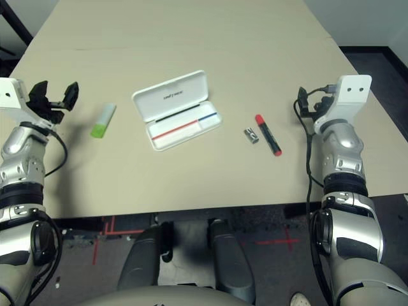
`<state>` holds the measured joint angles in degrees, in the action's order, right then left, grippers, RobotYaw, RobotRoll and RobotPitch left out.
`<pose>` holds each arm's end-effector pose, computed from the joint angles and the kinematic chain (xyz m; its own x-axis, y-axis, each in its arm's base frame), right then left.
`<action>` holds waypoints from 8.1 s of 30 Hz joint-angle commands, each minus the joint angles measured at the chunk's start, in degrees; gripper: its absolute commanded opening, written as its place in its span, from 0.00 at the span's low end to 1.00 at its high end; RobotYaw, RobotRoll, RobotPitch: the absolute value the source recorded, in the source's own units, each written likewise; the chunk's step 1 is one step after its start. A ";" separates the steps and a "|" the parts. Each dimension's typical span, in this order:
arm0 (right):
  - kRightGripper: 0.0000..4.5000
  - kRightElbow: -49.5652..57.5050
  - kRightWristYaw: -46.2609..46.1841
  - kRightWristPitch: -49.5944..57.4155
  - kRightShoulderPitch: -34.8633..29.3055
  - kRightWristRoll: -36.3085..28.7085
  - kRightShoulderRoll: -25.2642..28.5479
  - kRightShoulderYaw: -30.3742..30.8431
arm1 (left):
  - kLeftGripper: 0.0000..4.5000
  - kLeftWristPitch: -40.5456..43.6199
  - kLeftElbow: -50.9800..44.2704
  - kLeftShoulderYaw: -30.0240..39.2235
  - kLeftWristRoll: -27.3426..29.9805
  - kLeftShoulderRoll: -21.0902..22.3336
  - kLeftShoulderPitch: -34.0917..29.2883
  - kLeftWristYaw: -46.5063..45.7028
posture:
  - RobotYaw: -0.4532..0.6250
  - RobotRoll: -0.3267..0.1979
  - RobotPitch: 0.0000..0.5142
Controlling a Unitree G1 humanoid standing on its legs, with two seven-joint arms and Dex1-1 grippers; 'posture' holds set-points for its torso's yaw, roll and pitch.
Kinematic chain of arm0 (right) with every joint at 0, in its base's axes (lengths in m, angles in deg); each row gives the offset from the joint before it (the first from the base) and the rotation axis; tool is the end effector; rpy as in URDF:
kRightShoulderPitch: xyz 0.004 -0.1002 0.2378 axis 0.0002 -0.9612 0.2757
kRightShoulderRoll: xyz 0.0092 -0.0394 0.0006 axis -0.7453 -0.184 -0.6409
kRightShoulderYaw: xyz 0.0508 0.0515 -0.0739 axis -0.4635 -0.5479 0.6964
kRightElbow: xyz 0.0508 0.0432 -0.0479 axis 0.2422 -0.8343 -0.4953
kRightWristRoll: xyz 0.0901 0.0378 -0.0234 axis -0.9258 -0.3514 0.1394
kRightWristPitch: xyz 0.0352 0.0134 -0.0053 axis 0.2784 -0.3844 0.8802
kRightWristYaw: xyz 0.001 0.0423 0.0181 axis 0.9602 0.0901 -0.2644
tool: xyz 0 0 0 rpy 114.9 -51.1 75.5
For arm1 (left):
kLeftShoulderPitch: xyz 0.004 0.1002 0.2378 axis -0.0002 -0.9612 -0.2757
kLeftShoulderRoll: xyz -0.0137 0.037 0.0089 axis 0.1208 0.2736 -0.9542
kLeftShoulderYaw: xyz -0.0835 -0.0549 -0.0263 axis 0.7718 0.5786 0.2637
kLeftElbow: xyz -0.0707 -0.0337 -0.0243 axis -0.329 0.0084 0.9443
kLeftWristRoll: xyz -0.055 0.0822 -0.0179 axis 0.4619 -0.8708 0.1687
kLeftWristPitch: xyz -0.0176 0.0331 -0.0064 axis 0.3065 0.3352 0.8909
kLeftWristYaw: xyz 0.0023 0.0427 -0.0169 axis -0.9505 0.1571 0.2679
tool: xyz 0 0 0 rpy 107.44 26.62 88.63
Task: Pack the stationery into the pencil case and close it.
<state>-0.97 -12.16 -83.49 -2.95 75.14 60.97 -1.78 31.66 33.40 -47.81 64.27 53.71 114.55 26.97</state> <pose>0.2992 -0.3101 0.1341 0.9790 -0.1064 0.1738 0.1235 0.9882 -0.0906 0.2789 0.3113 0.1524 0.9484 -0.1644 0.2711 0.1632 0.9862 0.0271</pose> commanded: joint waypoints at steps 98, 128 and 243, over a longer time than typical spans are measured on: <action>1.00 35.52 40.77 33.44 -9.58 -2.86 9.06 17.88 | 0.01 32.29 -23.97 -43.52 -15.74 4.55 2.19 27.79 | 0.31 0.62 0.38; 1.00 33.64 45.49 33.82 -9.24 -2.78 9.72 19.39 | 0.01 18.33 -34.58 -42.65 -17.27 13.52 -4.96 37.07 | 0.33 0.62 0.37; 0.11 31.47 60.01 43.02 10.44 3.52 30.10 34.90 | 1.00 27.79 -49.10 -25.86 -2.93 22.73 -7.88 37.20 | 0.40 0.62 0.34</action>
<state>31.02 42.95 -37.20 6.53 78.36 89.95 32.14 59.80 -15.70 -72.96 61.07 75.74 106.79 63.63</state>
